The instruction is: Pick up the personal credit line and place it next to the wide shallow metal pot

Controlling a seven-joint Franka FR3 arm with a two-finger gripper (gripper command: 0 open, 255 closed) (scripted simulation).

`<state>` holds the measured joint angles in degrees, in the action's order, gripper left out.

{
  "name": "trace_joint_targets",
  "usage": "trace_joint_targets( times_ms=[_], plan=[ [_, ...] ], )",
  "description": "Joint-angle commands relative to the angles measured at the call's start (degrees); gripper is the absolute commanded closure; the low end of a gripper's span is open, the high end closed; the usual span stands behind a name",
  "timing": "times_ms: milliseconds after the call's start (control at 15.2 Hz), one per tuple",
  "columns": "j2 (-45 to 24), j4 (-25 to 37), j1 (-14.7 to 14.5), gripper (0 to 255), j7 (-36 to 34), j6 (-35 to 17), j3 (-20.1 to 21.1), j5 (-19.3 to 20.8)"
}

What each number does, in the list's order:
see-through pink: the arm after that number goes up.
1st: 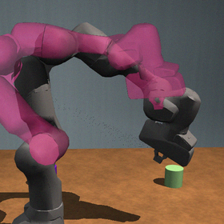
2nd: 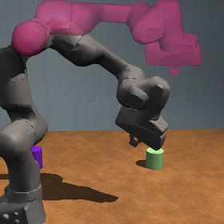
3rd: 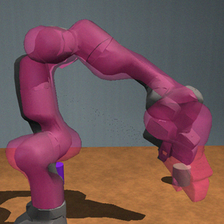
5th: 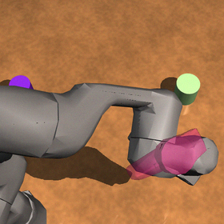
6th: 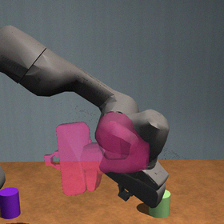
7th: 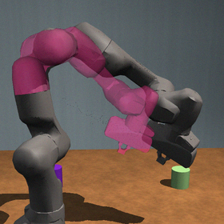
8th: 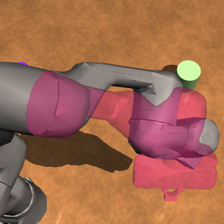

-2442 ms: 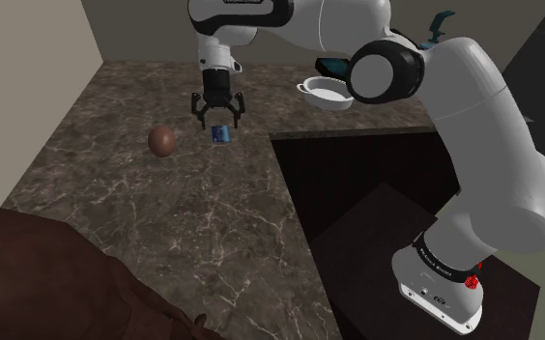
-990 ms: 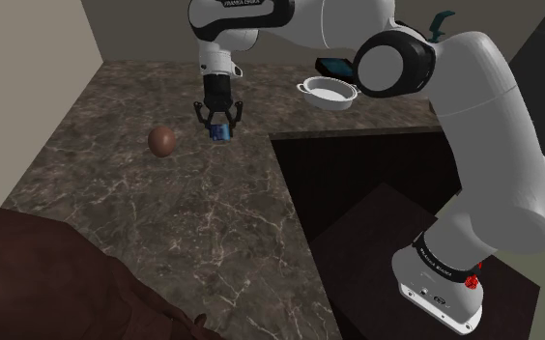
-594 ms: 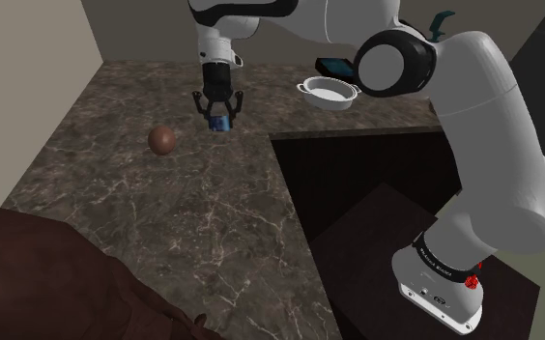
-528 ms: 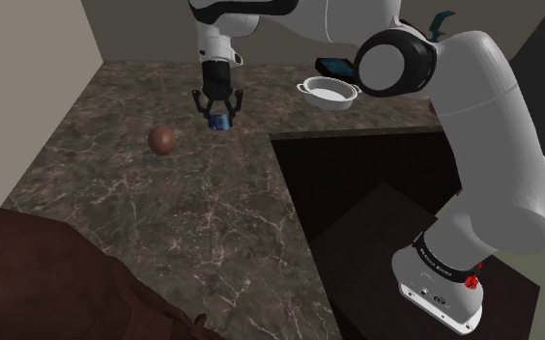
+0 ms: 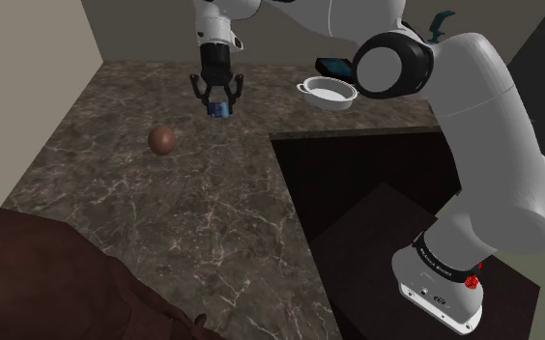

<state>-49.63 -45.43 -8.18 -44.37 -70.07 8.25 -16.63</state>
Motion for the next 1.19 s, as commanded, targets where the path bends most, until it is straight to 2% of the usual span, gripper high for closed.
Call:
trace_joint_targets(
  times_ms=[0, 330, 396, 528, 792, 1122],
  plan=[
    [-0.91, 3.1, -0.02, 255, -0.71, 2.14, 0.15, -0.05],
    [-6.26, 15.82, -0.45, 255, -3.32, 9.14, 0.97, -0.02],
    [1.2, 2.78, 0.75, 255, -0.42, 4.16, -0.3, -0.45],
    [7.8, -8.29, 2.73, 255, 2.88, 0.55, -0.95, -0.18],
    [16.13, -21.57, 6.1, 255, 8.33, -2.89, -2.24, 0.56],
    [23.24, -32.27, 9.92, 255, 14.61, -4.81, -4.1, 1.94]
  ],
)
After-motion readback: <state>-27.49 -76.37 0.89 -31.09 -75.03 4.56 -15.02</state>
